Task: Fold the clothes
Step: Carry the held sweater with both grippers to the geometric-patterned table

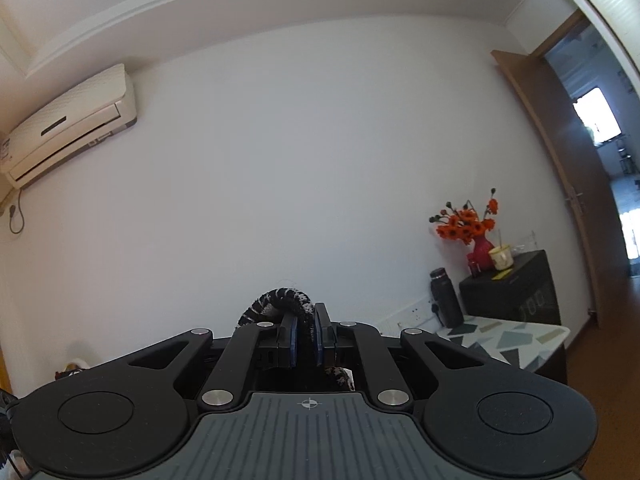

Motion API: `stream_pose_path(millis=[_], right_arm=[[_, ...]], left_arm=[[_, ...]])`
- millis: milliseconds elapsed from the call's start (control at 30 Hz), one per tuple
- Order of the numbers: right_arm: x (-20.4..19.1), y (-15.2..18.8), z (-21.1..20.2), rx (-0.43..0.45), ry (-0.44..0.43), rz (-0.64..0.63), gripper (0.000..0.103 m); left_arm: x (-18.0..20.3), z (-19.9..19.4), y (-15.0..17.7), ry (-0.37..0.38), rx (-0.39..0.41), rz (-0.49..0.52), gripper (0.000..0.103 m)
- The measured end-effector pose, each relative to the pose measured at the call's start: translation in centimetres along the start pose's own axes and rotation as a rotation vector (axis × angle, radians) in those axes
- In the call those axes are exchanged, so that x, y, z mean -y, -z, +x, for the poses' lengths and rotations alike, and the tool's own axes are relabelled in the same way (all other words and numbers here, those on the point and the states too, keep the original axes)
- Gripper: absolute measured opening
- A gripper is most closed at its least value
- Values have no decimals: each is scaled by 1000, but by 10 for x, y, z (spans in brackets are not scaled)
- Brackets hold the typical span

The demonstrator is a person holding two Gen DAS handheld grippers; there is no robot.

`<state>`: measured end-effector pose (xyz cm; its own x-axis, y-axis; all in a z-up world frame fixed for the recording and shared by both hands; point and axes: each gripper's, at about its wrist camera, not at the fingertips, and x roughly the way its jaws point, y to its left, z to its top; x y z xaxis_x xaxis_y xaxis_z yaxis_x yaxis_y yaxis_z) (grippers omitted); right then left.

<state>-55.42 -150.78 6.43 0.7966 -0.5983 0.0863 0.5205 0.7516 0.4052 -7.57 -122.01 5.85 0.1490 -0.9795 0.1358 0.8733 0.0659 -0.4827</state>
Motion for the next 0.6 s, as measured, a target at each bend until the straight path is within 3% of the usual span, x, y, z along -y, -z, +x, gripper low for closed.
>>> stream_pose_path(millis=[267, 400, 600], right_arm=[[87, -46, 79, -13, -93, 24, 8], [111, -58, 118, -14, -109, 42, 8], [146, -68, 192, 12, -128, 49, 8]], left_arm=[[3, 52, 29, -179, -3, -31, 8], [-12, 79, 32, -198, 42, -40, 8], [-57, 154, 36, -198, 73, -39, 8]])
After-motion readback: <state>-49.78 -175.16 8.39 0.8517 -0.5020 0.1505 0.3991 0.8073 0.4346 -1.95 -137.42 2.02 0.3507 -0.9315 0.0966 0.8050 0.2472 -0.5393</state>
